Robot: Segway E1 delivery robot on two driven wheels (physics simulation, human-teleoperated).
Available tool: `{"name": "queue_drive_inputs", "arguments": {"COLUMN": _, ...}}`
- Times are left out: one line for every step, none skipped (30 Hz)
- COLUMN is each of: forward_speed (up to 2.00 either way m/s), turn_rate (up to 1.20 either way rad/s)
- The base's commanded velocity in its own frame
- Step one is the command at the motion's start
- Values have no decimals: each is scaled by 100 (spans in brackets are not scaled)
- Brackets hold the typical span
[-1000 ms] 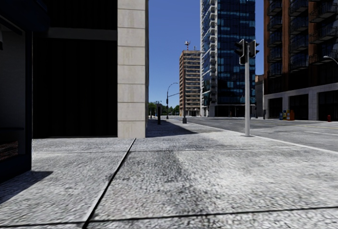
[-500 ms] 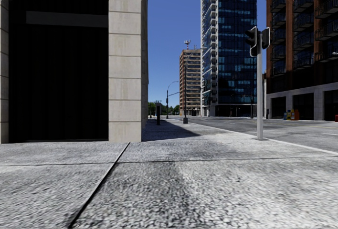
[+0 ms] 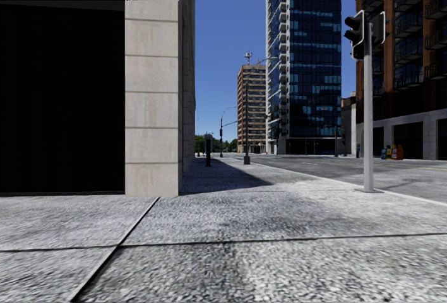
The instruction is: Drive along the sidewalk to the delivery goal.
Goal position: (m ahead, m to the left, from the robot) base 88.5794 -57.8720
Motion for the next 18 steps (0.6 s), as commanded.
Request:
{"name": "queue_drive_inputs", "arguments": {"forward_speed": 200, "turn_rate": 0}}
{"name": "queue_drive_inputs", "arguments": {"forward_speed": 200, "turn_rate": 0}}
{"name": "queue_drive_inputs", "arguments": {"forward_speed": 200, "turn_rate": 0}}
{"name": "queue_drive_inputs", "arguments": {"forward_speed": 200, "turn_rate": 0}}
{"name": "queue_drive_inputs", "arguments": {"forward_speed": 200, "turn_rate": 0}}
{"name": "queue_drive_inputs", "arguments": {"forward_speed": 200, "turn_rate": 0}}
{"name": "queue_drive_inputs", "arguments": {"forward_speed": 200, "turn_rate": 0}}
{"name": "queue_drive_inputs", "arguments": {"forward_speed": 200, "turn_rate": 0}}
{"name": "queue_drive_inputs", "arguments": {"forward_speed": 200, "turn_rate": 0}}
{"name": "queue_drive_inputs", "arguments": {"forward_speed": 200, "turn_rate": 0}}
{"name": "queue_drive_inputs", "arguments": {"forward_speed": 200, "turn_rate": 0}}
{"name": "queue_drive_inputs", "arguments": {"forward_speed": 200, "turn_rate": 0}}
{"name": "queue_drive_inputs", "arguments": {"forward_speed": 200, "turn_rate": 0}}
{"name": "queue_drive_inputs", "arguments": {"forward_speed": 200, "turn_rate": 0}}
{"name": "queue_drive_inputs", "arguments": {"forward_speed": 200, "turn_rate": 0}}
{"name": "queue_drive_inputs", "arguments": {"forward_speed": 200, "turn_rate": 0}}
{"name": "queue_drive_inputs", "arguments": {"forward_speed": 200, "turn_rate": 0}}
{"name": "queue_drive_inputs", "arguments": {"forward_speed": 200, "turn_rate": 0}}
